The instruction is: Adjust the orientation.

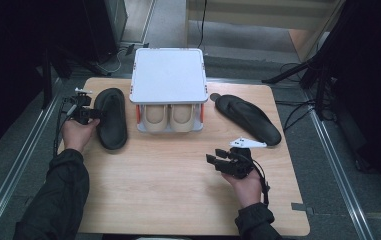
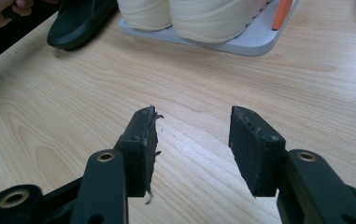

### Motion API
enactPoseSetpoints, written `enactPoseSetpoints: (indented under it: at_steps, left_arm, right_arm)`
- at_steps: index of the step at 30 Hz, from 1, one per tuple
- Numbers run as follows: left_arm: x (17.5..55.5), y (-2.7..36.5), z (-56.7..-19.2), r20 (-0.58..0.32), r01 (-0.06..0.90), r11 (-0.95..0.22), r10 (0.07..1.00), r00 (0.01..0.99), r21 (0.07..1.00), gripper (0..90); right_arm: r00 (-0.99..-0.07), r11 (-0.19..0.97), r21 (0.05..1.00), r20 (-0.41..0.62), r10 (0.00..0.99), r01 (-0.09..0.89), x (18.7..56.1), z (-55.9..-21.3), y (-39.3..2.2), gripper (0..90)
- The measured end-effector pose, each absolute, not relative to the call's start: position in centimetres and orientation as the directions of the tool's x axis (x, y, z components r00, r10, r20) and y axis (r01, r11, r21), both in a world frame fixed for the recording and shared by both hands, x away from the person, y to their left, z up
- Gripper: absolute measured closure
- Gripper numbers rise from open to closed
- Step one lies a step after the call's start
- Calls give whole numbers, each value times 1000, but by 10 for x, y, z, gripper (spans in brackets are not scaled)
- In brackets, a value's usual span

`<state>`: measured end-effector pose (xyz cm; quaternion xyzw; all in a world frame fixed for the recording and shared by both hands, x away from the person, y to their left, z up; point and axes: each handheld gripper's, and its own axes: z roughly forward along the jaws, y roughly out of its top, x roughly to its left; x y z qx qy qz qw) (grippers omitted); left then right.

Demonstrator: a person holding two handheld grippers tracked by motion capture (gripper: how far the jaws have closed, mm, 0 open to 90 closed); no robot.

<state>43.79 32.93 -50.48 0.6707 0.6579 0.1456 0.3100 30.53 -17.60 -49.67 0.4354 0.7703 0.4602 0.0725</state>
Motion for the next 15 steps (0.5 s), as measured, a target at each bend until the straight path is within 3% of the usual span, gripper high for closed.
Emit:
enactPoseSetpoints:
  at_steps: [15]
  left_arm:
    - [424, 330, -485, -255, 769, 61, 957, 135, 636, 718]
  right_arm:
    - [-616, 200, 777, 284, 735, 597, 308, -495, -177, 524]
